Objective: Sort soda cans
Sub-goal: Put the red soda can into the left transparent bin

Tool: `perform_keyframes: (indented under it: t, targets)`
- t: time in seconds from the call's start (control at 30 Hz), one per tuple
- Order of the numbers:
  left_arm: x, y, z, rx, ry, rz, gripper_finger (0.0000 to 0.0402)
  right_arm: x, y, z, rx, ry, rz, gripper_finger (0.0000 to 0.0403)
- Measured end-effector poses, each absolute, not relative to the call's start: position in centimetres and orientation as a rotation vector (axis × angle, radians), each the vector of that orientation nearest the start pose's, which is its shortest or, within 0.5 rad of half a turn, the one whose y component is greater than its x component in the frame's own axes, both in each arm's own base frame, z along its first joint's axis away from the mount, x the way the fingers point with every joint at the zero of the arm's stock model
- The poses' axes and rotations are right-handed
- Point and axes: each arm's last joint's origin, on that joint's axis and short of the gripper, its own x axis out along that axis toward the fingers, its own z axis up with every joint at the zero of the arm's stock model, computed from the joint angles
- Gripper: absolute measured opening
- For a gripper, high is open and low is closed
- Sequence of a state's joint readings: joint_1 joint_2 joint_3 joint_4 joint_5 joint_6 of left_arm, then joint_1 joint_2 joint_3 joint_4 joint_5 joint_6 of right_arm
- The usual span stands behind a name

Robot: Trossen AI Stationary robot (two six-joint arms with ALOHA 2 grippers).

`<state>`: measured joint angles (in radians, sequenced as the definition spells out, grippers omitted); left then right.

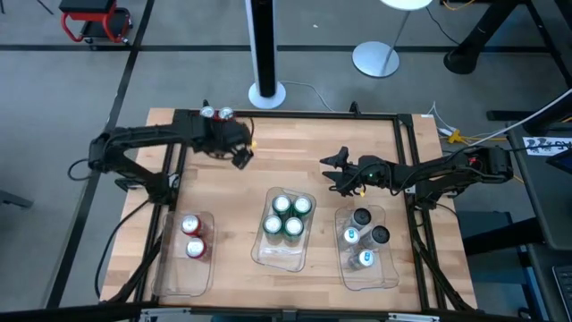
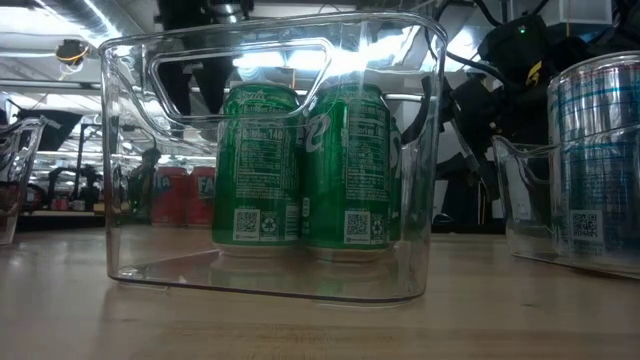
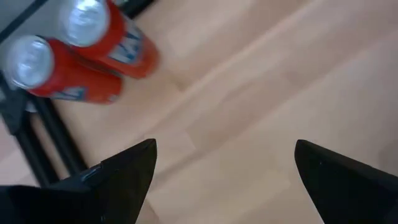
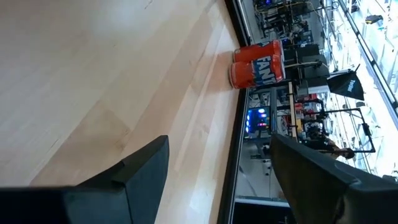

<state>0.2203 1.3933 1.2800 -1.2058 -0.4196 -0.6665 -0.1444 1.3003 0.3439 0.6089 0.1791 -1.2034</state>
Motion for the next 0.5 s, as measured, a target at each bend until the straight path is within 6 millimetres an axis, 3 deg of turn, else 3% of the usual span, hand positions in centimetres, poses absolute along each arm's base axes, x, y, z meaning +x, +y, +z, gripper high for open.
perform_keyframes:
  t: [0.5]
  targets:
    - [21.2,16.9,31.0,-0.412,0.967,1.053,0.0368,22.8,-3.8,16.1,-1.186,0.481,-0.082,0.0278]
